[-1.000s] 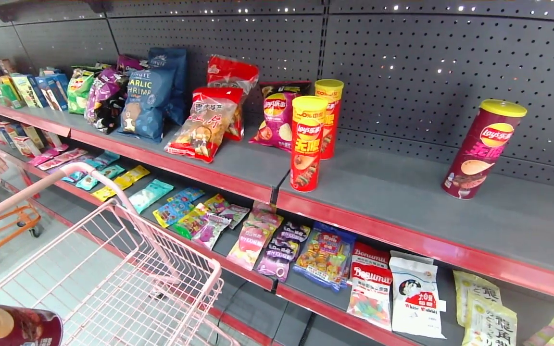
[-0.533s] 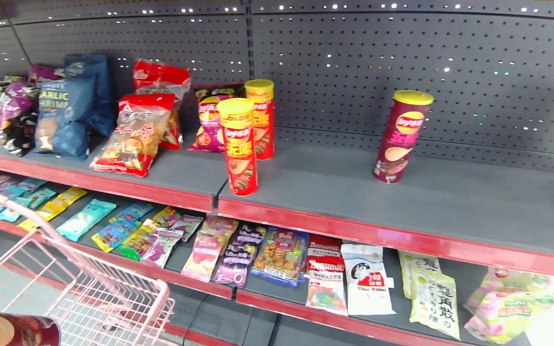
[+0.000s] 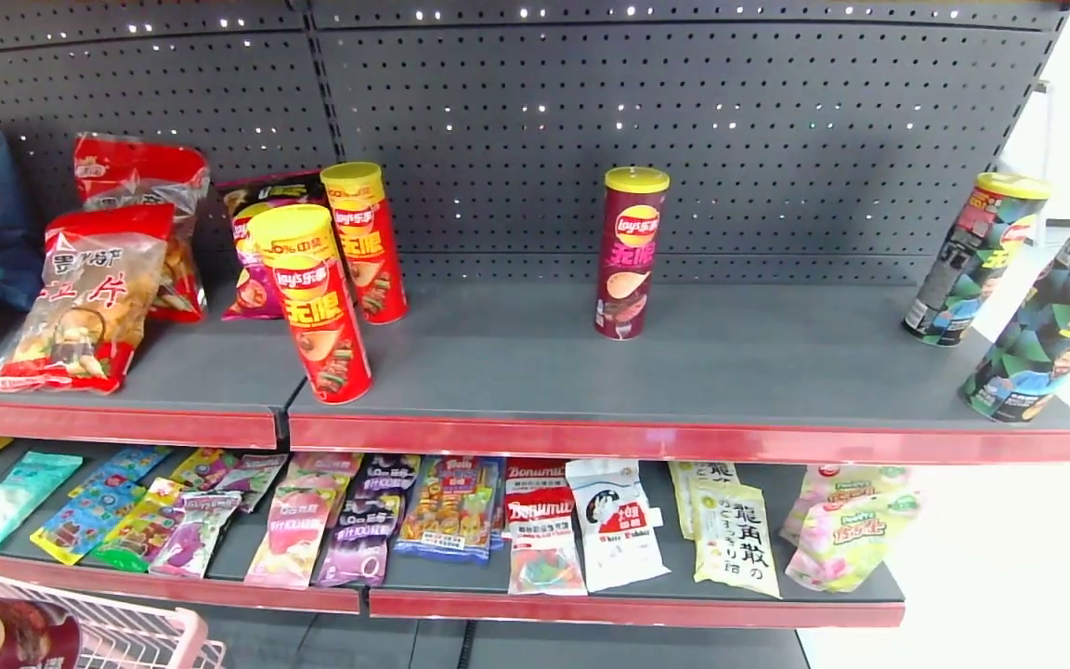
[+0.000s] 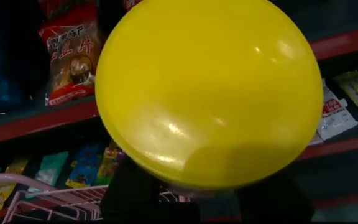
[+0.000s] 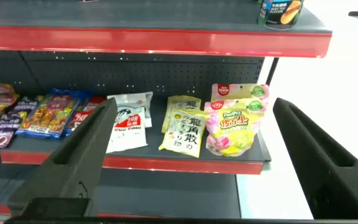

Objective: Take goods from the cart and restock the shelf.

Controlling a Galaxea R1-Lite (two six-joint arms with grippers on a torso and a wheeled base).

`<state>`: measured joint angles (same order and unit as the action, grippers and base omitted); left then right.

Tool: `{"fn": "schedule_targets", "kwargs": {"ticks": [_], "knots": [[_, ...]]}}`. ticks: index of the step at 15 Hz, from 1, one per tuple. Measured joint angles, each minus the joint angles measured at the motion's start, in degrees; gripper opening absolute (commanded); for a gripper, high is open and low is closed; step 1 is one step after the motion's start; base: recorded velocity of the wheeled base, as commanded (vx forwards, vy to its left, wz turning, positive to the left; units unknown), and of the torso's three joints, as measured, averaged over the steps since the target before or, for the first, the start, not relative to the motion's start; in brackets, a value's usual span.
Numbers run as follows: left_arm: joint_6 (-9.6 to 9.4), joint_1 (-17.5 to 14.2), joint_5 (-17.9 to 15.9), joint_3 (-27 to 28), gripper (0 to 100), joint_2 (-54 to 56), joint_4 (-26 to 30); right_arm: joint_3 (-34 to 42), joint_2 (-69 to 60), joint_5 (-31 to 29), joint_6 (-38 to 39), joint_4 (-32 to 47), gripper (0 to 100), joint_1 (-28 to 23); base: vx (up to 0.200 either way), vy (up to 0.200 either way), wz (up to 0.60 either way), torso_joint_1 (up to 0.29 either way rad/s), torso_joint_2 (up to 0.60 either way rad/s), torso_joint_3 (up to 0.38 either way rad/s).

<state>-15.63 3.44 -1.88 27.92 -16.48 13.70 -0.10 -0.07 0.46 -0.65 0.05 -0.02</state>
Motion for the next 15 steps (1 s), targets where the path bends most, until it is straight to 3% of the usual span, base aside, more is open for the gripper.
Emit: {"fn": "schedule_targets", "kwargs": {"ticks": [7,15], "knots": [[-0.18,-0.1,0.0,-0.1,0,-0.2,-0.1,0.0,0.0,0.0,-0.1,0.0,100,0.0,0.200,0.000,0.00,0.002,0.00,0.005],[0.20,0.0,-0.5,-0.8,0,3.1,0.1,-0.1,0.0,0.8,-2.3,0.0,100,0.0,0.000,0.000,0.00,0.000,0.00,0.000]]}}
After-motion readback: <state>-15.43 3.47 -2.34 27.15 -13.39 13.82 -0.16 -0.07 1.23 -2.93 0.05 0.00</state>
